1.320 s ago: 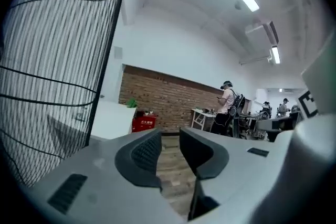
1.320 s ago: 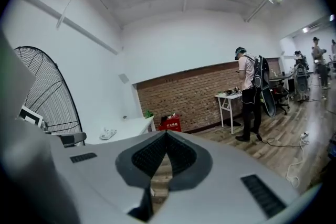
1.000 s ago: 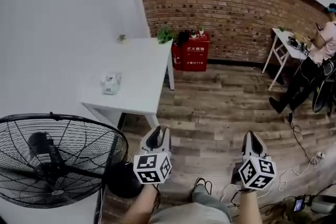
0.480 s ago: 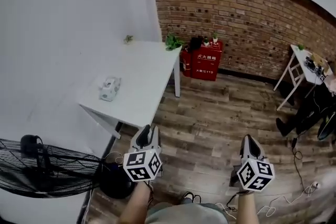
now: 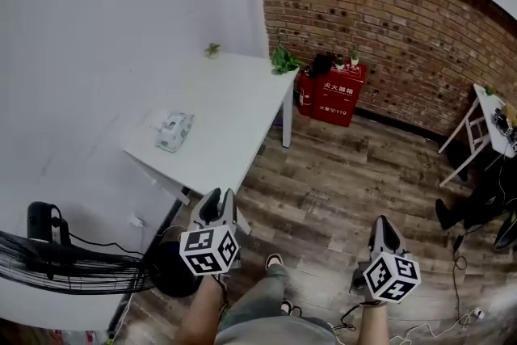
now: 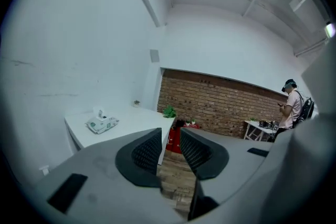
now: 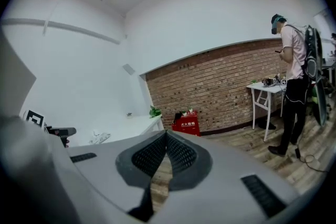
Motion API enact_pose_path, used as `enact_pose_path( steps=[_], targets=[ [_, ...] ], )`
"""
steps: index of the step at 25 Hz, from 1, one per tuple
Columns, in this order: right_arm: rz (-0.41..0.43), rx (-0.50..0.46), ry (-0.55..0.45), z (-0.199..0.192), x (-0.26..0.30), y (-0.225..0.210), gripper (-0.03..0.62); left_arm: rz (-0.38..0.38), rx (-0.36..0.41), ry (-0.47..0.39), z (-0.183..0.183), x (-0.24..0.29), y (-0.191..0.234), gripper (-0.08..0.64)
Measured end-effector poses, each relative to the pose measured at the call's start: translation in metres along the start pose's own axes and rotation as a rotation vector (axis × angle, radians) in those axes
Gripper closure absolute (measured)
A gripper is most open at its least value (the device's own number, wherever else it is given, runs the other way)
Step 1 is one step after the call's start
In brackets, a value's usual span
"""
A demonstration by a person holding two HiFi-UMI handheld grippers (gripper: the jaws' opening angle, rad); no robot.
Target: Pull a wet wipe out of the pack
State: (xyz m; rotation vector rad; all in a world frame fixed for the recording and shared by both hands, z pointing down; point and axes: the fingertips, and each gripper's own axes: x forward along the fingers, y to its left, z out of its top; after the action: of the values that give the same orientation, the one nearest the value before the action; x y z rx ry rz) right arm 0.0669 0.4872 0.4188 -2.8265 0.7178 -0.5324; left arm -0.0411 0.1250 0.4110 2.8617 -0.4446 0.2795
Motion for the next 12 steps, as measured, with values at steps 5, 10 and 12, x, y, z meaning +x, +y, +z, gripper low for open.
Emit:
enact_pose_path(
  steps=[5, 10, 12],
  targets=[
    [0.049, -0.025, 0.018, 0.007, 0.061, 0.01, 0.591, 0.076, -0.035, -0.025, 0.008, 0.037, 0.032, 0.46],
    [0.076, -0.055, 0.013, 0.037, 0.138, 0.025, 0.591, 0.147, -0.084, -0.076, 0.035, 0.094, 0.075, 0.46],
    [0.093, -0.075, 0.015, 0.055, 0.173, 0.032, 0.591, 0.176, -0.096, -0.084, 0.048, 0.119, 0.09, 0.46]
  ],
)
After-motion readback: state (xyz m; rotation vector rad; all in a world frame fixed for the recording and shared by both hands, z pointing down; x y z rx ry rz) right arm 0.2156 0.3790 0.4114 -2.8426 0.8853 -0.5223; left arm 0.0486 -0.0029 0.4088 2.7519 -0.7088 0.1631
